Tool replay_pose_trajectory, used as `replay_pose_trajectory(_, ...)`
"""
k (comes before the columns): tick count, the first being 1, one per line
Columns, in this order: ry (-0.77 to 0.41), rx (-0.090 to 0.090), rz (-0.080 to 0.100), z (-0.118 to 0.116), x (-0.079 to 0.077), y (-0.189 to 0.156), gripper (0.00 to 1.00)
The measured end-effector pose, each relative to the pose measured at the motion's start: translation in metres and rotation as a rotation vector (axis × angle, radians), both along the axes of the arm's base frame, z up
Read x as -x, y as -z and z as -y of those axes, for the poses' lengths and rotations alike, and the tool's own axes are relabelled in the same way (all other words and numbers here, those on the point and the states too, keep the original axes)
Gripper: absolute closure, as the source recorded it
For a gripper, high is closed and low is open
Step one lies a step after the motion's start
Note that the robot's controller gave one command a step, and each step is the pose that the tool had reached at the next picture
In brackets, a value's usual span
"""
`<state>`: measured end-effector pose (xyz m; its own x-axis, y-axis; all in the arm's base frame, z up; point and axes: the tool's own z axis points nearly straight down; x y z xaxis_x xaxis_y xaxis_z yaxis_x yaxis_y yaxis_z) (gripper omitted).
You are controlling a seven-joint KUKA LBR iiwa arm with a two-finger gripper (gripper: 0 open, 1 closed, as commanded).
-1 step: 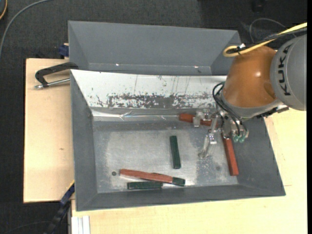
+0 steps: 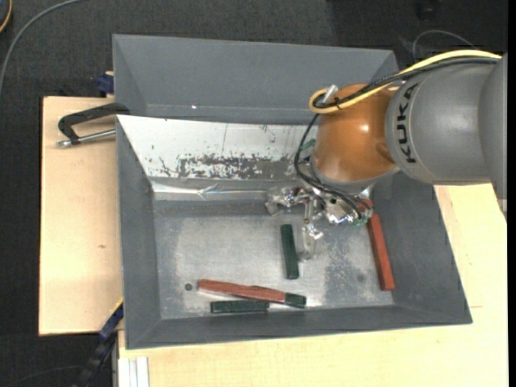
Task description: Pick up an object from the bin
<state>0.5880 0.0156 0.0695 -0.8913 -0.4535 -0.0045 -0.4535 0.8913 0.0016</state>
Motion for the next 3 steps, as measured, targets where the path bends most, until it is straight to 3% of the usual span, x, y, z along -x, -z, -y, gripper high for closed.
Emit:
replay_pose_trajectory(1, -0.46, 0.002, -0.002, -0.046, 0.023, -0.001, 0.0)
replay_pose_trajectory(2, -0.457, 0.002, -0.001, -0.045, 0.023, -0.001, 1.0)
replay_pose_trajectory(3, -0.685, 0.005, 0.014, -0.081, 0.041, -0.226, 1.0)
